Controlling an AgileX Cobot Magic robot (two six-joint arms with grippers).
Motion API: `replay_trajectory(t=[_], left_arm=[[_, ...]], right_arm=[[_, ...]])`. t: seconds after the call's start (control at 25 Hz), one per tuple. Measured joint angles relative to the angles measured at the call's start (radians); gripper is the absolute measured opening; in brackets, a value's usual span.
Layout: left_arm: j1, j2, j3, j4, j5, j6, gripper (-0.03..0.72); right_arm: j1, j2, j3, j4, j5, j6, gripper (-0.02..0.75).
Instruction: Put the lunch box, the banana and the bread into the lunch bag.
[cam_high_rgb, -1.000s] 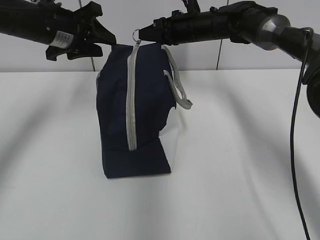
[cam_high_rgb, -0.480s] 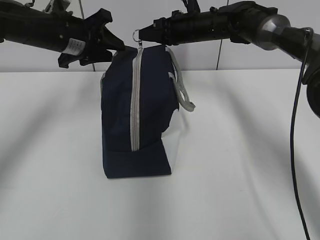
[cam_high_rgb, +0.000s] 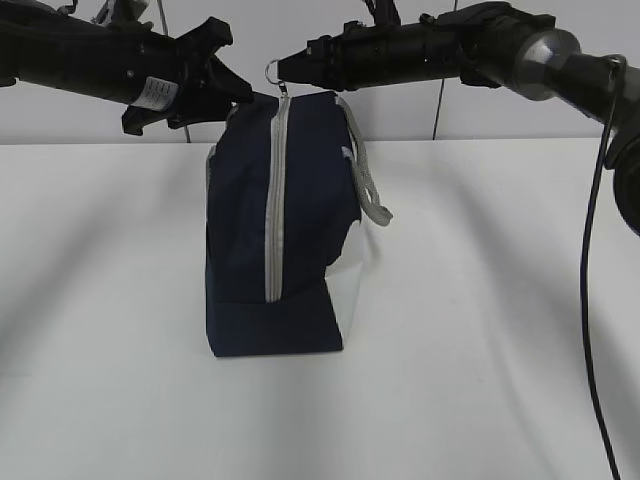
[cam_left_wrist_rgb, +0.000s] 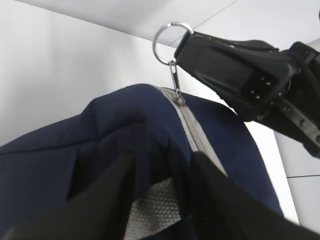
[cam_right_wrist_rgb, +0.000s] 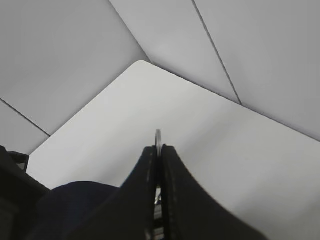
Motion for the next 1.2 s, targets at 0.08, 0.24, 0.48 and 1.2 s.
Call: replay_trajectory(t=[0.08,0.24,0.48,1.2], left_arm=[[0.000,0.000,0.000,0.000,0.009,0.000,0.285],[0.000,0.000,0.000,-0.002,0.014,0.006,0.354],[0.000,0.000,0.000,-0.042,0.034,0.042,0.420],[0.000,0.024,0.000,-0.062,0.025,0.061,0.263]], right_arm=[[0.000,0.000,0.000,0.001,0.000,0.000,-0.016],[0.000,0.000,0.000,0.000,0.000,0.000,-0.016],[0.000,0.000,0.000,0.000,0.000,0.000,-0.016],[0.000,0.000,0.000,0.000,0.000,0.000,-0.016]])
